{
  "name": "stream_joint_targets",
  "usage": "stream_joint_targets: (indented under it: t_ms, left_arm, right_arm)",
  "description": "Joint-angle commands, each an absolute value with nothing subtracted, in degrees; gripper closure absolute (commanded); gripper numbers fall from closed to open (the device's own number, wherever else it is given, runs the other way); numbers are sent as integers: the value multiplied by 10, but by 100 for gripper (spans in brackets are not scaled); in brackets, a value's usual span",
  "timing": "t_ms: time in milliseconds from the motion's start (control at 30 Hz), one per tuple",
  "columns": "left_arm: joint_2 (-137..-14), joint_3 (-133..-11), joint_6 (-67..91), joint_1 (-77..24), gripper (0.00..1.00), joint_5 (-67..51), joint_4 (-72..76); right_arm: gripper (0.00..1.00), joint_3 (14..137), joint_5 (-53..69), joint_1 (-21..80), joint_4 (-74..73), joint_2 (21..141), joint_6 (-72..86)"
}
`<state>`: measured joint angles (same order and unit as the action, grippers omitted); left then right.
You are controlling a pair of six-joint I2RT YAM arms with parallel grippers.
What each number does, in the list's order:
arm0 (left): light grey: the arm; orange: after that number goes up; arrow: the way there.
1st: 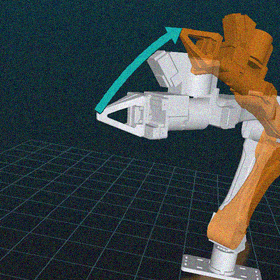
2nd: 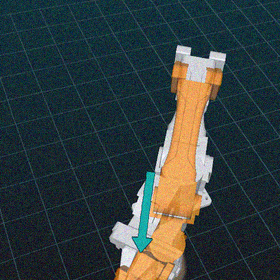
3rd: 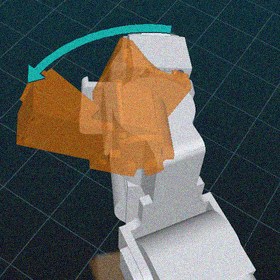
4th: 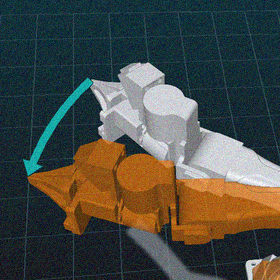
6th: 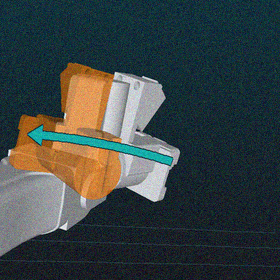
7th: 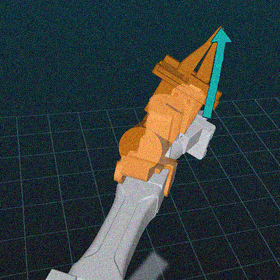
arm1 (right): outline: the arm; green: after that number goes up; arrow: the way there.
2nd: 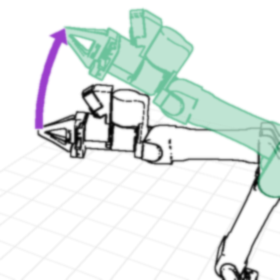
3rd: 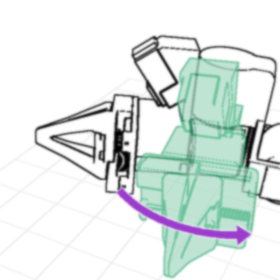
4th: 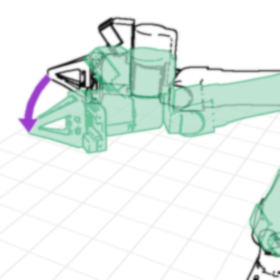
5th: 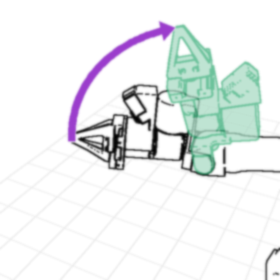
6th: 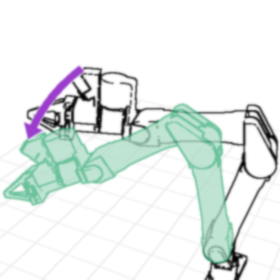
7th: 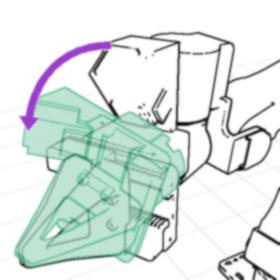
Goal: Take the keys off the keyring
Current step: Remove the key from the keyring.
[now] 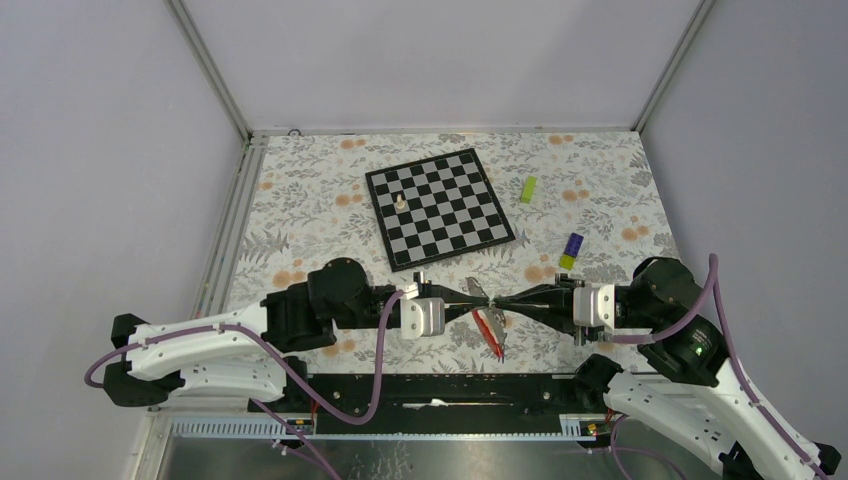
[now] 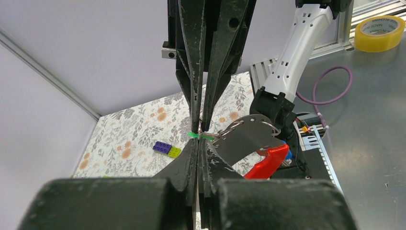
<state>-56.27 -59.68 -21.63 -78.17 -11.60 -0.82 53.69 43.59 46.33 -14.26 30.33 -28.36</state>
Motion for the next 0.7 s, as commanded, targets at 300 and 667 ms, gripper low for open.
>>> stream_joint_targets:
  t_ms: [300,667]
  left_arm:
    - [-549,-619,-223,-781,100,-134,28]
    - [-552,-614,-212,-781,73,-118,33]
  right_arm:
    - [100,531,448,464,-117,308,-266]
    - [100,538,461,464,-117,312,-265]
